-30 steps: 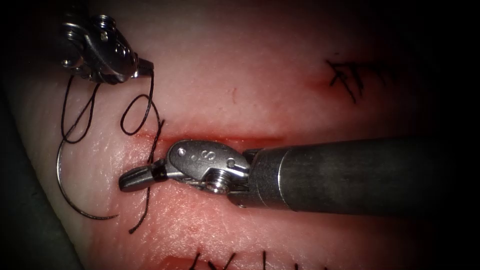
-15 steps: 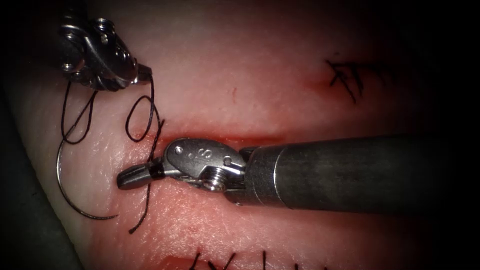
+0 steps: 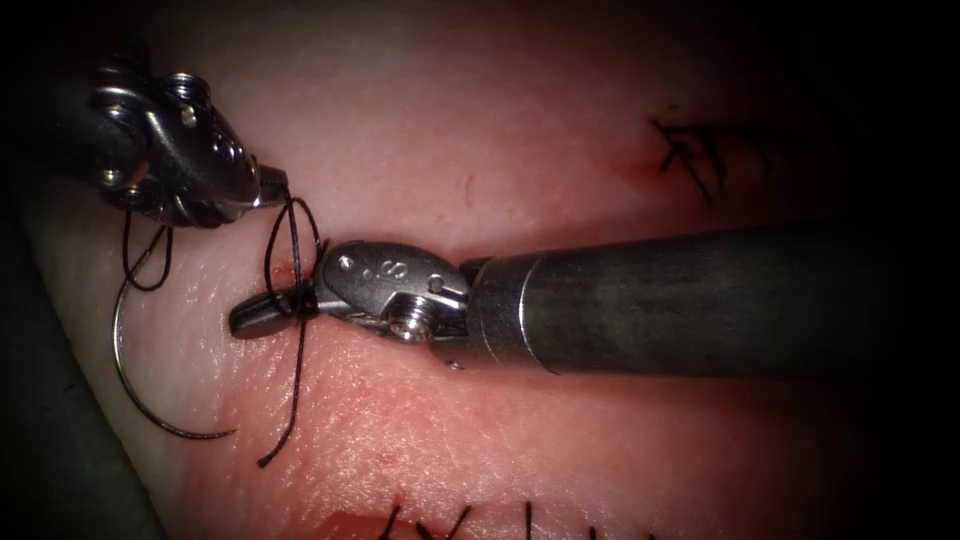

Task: Wound Closure
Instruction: Wrap the suture once clockwise around the right gripper

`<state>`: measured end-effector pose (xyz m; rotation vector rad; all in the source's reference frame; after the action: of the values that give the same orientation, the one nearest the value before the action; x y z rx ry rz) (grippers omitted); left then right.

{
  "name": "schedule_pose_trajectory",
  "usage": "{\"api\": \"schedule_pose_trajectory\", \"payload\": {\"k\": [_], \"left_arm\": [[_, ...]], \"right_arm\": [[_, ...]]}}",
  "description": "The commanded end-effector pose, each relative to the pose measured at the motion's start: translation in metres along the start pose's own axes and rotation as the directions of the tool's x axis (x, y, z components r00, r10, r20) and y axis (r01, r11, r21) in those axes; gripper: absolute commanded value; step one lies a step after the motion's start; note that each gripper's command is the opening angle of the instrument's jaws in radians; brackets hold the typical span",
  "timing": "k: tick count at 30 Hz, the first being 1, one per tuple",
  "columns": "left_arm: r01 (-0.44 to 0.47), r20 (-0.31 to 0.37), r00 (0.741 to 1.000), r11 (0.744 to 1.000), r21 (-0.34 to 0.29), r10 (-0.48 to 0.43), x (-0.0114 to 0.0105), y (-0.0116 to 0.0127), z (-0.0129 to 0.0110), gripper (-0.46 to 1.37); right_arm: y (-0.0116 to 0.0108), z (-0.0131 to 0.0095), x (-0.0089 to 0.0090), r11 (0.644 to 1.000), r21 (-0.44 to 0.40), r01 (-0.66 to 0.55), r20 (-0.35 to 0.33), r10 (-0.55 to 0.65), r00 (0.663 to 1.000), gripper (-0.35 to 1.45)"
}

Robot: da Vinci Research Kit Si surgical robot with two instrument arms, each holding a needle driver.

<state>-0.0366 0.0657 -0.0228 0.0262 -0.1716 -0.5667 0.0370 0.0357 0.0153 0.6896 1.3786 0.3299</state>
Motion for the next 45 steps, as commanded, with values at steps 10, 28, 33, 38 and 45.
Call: {"api": "schedule_pose_trajectory", "payload": {"k": [10,28,33,38,45], "left_arm": [[0.007,-0.01,1.0,1.0,-0.015,-0.007,0.0006,-0.0018,-0.0022,-0.35],[0.028,0.011,1.0,1.0,-0.007,-0.028,0.0028,-0.0023,-0.003,-0.35],[0.054,0.027,0.998,0.998,-0.012,-0.054,0.0052,-0.0022,-0.0023,-0.35],[0.065,0.034,0.997,0.997,-0.027,-0.064,0.0066,-0.002,-0.0007,-0.35],[0.097,0.071,0.993,0.995,-0.008,-0.096,0.007,-0.0023,0.0013,-0.35]], "right_arm": [[0.0021,0.002,-0.0009,0.997,-0.076,0.003,-0.082,-0.009,0.997,-0.35],[0.003,0.0013,0.0008,0.988,-0.032,-0.154,-0.418,0.127,0.9,-0.35],[0.0034,0.0003,0.0016,0.985,-0.033,-0.168,-0.454,0.135,0.881,-0.35],[0.0038,-0.0006,0.0018,0.982,-0.06,-0.178,-0.465,0.131,0.876,-0.35],[0.0042,-0.0019,0.0022,0.982,-0.062,-0.181,-0.492,0.127,0.861,-0.35]]}}
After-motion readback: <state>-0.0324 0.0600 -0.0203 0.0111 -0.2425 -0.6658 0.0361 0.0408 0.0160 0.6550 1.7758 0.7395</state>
